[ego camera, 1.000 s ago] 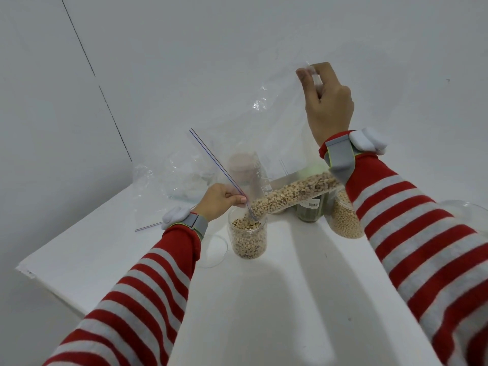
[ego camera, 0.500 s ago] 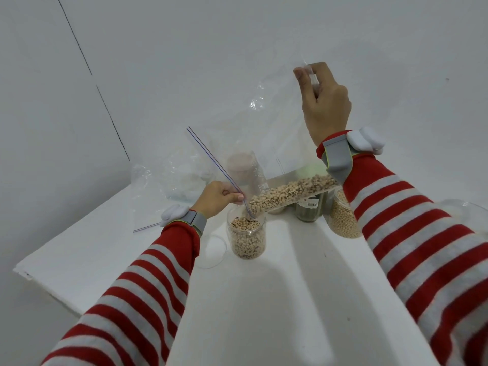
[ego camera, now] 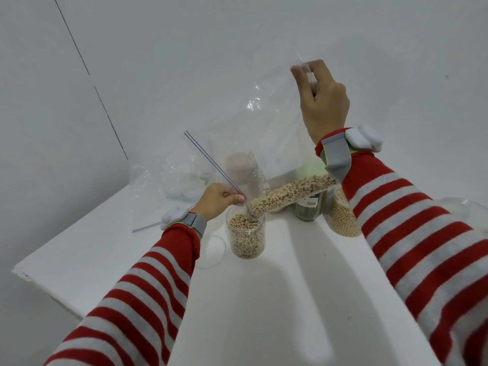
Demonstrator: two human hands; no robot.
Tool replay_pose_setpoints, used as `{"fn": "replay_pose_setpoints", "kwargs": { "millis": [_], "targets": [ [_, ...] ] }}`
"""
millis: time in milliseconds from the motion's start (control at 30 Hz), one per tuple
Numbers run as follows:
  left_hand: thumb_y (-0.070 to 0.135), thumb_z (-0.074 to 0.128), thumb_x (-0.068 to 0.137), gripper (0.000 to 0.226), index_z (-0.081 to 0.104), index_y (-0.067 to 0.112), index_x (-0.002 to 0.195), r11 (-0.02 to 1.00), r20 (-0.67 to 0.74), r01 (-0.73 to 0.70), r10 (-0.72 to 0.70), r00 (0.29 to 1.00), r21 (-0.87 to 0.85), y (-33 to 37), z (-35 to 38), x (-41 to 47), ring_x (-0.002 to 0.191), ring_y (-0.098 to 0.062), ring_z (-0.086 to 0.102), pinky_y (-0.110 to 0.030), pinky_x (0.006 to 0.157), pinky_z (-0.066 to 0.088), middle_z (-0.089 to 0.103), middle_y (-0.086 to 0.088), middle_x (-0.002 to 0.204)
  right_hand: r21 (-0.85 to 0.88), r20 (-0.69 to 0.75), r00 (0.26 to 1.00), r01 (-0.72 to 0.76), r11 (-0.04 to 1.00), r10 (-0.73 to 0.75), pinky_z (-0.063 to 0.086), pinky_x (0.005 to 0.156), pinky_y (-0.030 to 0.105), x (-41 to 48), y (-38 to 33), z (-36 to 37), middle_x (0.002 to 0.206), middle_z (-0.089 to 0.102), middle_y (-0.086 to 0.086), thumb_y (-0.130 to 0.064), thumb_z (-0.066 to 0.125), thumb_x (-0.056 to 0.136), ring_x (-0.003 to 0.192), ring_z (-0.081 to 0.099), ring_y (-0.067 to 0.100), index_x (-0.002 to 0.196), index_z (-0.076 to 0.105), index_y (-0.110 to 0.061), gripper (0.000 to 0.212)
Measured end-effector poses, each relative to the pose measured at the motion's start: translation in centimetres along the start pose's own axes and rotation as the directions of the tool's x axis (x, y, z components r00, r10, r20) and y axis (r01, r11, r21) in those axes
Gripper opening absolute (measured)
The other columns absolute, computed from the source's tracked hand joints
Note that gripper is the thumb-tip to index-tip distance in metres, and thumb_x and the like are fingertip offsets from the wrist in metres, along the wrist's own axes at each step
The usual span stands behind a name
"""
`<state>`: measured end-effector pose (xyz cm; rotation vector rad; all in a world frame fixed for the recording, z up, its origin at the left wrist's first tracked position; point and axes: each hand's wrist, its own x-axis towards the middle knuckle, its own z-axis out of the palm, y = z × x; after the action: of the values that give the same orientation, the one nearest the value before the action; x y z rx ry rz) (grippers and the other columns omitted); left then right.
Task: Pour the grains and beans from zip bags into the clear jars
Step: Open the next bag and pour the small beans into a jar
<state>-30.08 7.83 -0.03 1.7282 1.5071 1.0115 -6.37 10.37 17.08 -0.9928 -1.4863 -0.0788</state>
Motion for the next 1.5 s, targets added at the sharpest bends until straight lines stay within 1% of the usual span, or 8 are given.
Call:
{"fn": "replay_pose_setpoints", "kwargs": {
  "millis": [267,333,533,867,1067,1167,1333,1500],
  "targets": [
    [0.004,0.072,0.084,0.021,0.070,-0.011,0.098,0.997,0.018,-0.010,0.012,1.000,-0.074,-0.5,0.3,0.2,0.086,-0.025,0.072,-0.031,0.084,0.058,0.073,-0.021,0.091,-0.005,0.004,1.000,0.005,1.000,-0.005,0.029,0.047,0.019,0.2,0.0,-0.1,0.046,0.032,-0.009,-0.049,0.046,0.100,0.042,0.035,0.008,0.109,0.064,-0.014,0.040],
    [0.004,0.071,0.084,0.020,0.070,-0.010,0.098,0.997,0.018,-0.011,0.013,1.000,-0.083,-0.6,0.4,0.2,0.084,-0.023,0.072,-0.029,0.084,0.058,0.073,-0.023,0.092,-0.003,0.000,1.000,0.011,1.000,-0.011,0.028,0.047,0.018,0.3,-0.1,0.0,0.045,0.032,-0.009,-0.048,0.046,0.100,0.041,0.034,0.007,0.108,0.064,-0.014,0.040],
    [0.000,0.068,0.086,0.018,0.069,-0.012,0.100,0.996,0.035,-0.013,0.016,0.999,-0.083,-0.5,0.2,-0.2,0.073,-0.006,0.071,-0.019,0.078,0.056,0.072,-0.018,0.089,-0.004,0.007,1.000,0.010,1.000,-0.010,0.029,0.047,0.019,0.3,-0.1,0.0,0.044,0.032,-0.007,-0.050,0.046,0.099,0.042,0.035,0.009,0.107,0.064,-0.015,0.040],
    [0.007,0.071,0.085,0.009,0.075,0.001,0.092,0.997,0.025,-0.005,0.007,1.000,-0.075,-0.6,-0.1,-0.3,0.081,-0.016,0.073,-0.028,0.087,0.056,0.074,-0.010,0.082,-0.004,0.013,1.000,0.020,1.000,-0.020,0.029,0.047,0.019,0.4,-0.5,0.3,0.044,0.031,-0.007,-0.050,0.047,0.099,0.042,0.035,0.009,0.107,0.064,-0.016,0.039],
    [0.004,0.070,0.085,0.012,0.073,-0.001,0.096,0.994,0.043,-0.001,0.006,0.999,-0.106,-0.3,0.1,-0.6,0.078,-0.010,0.072,-0.023,0.083,0.057,0.074,-0.011,0.084,-0.019,0.032,0.999,0.031,0.999,-0.030,0.026,0.047,0.016,0.7,-0.8,0.2,0.044,0.032,-0.007,-0.050,0.046,0.099,0.042,0.037,0.009,0.108,0.064,-0.016,0.039],
    [0.007,0.072,0.085,0.005,0.075,0.006,0.089,0.996,0.033,-0.002,0.005,0.999,-0.091,-0.4,-0.1,-0.6,0.080,-0.012,0.073,-0.024,0.084,0.056,0.075,-0.003,0.079,-0.014,0.033,0.999,0.031,0.999,-0.030,0.026,0.047,0.017,0.7,-0.8,0.3,0.044,0.032,-0.007,-0.050,0.046,0.099,0.042,0.037,0.009,0.108,0.064,-0.016,0.040],
    [0.009,0.072,0.085,0.015,0.074,-0.001,0.097,0.997,0.018,0.008,-0.007,1.000,-0.072,-0.7,-0.7,-0.3,0.089,-0.023,0.073,-0.031,0.090,0.055,0.075,-0.017,0.091,0.000,0.027,0.999,0.035,0.999,-0.035,0.026,0.047,0.016,0.6,-1.2,0.5,0.044,0.031,-0.007,-0.050,0.047,0.099,0.042,0.037,0.009,0.107,0.064,-0.015,0.040],
    [0.005,0.071,0.085,0.018,0.072,-0.004,0.101,0.995,0.004,-0.010,0.010,1.000,-0.096,-0.3,-0.9,-0.4,0.083,-0.014,0.073,-0.023,0.084,0.056,0.074,-0.018,0.093,0.013,0.021,0.999,0.024,1.000,-0.024,0.029,0.048,0.020,0.8,-1.6,0.6,0.044,0.030,-0.007,-0.051,0.047,0.098,0.042,0.035,0.010,0.106,0.064,-0.015,0.041]
  ]
}}
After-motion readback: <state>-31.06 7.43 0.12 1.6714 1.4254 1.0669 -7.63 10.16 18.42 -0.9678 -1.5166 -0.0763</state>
